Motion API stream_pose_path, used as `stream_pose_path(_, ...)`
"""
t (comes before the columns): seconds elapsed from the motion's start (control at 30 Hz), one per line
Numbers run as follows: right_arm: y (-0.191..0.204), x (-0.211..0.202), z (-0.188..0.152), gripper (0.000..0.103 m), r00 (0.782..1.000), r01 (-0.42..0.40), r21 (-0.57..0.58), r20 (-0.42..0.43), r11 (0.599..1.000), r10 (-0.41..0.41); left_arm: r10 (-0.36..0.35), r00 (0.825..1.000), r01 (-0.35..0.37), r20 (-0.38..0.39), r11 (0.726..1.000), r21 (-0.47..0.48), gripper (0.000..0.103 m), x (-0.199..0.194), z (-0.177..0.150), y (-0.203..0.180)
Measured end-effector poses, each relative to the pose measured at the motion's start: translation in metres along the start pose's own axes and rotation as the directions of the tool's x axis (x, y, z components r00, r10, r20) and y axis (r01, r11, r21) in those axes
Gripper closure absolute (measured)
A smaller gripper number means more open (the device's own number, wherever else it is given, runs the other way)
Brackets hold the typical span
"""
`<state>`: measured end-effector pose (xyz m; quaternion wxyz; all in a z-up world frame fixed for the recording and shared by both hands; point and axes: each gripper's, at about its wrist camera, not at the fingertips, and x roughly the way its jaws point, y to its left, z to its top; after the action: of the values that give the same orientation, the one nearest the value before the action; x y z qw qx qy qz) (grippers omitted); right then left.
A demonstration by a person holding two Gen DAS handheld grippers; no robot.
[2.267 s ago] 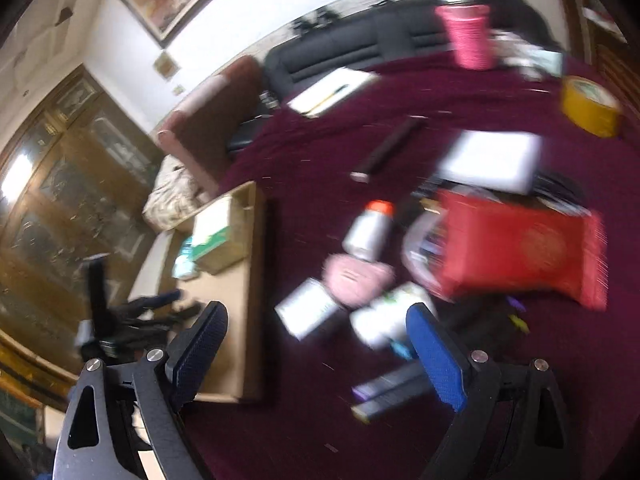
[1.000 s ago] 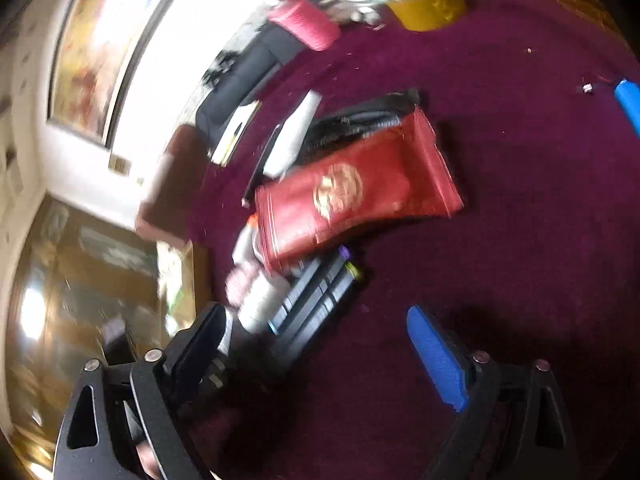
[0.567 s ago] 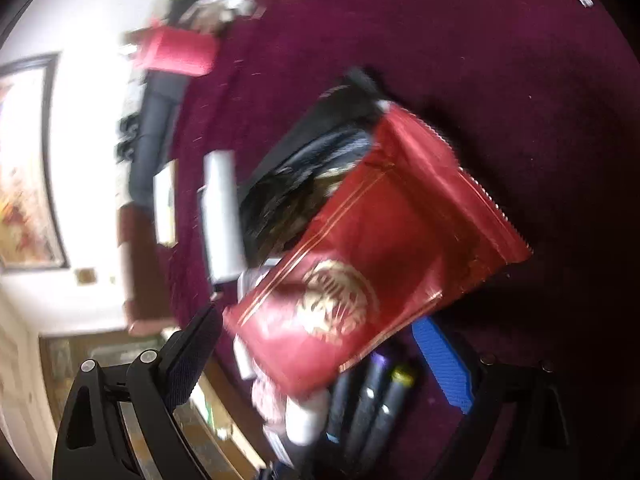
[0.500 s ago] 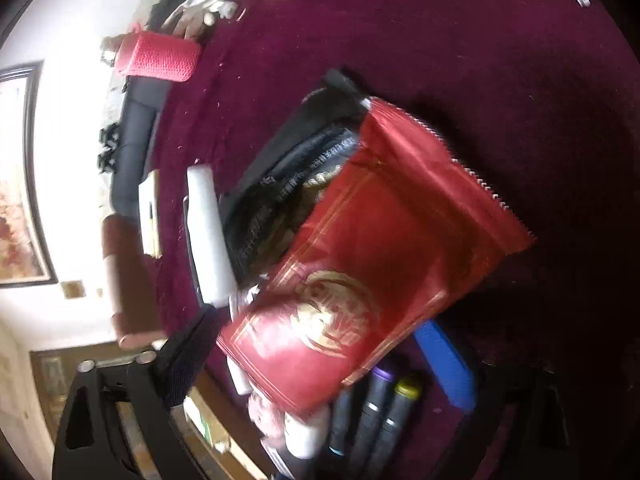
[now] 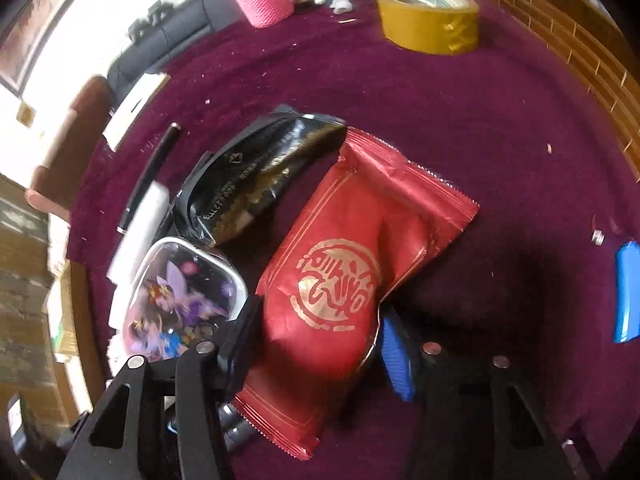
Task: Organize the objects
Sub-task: 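Grasp the white barcode box with the left tool while the right grasps the red foil packet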
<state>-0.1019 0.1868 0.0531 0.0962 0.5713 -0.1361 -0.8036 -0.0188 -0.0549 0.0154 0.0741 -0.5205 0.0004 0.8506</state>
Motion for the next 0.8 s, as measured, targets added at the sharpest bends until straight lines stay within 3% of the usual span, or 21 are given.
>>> stream_pose_path(0.17,-0.006,0.000,-0.007,0.029,0.997,-0.037,0.073,0.073,0.997,0.032,0.048,0.999,-0.048,-0.003,0.999,0.003,0.059,0.006,0.006,-0.005)
stream_pose_path(0.3,0.002,-0.004,-0.014,0.046,0.989,0.030,0.028,0.146,0.999,-0.033,0.085,0.996,-0.085,0.031,0.996,0.029,0.070,0.008,0.005,-0.009)
stream_pose_path(0.43,0.001,-0.010,-0.026,0.055,0.971,0.006,-0.004,0.238,1.000,-0.005,0.059,0.997,-0.058,0.041,0.998,-0.009,0.071,0.006,0.004,-0.003)
stream_pose_path(0.6,-0.016,-0.019,-0.030,0.057,0.942,-0.122,0.004,0.314,0.993,0.114,0.015,0.997,-0.009,0.079,0.997,-0.075,0.071,-0.007,0.003,0.003)
stream_pose_path(0.67,-0.017,-0.028,-0.028,0.057,0.927,-0.098,0.005,0.365,0.995,0.089,0.004,0.996,0.004,0.093,0.996,-0.089,0.071,-0.013,0.003,0.005)
stream_pose_path(0.8,-0.018,-0.032,-0.028,0.057,0.915,-0.162,-0.002,0.374,0.987,0.151,-0.018,0.994,0.029,0.111,0.994,-0.106,0.071,-0.022,0.001,0.005)
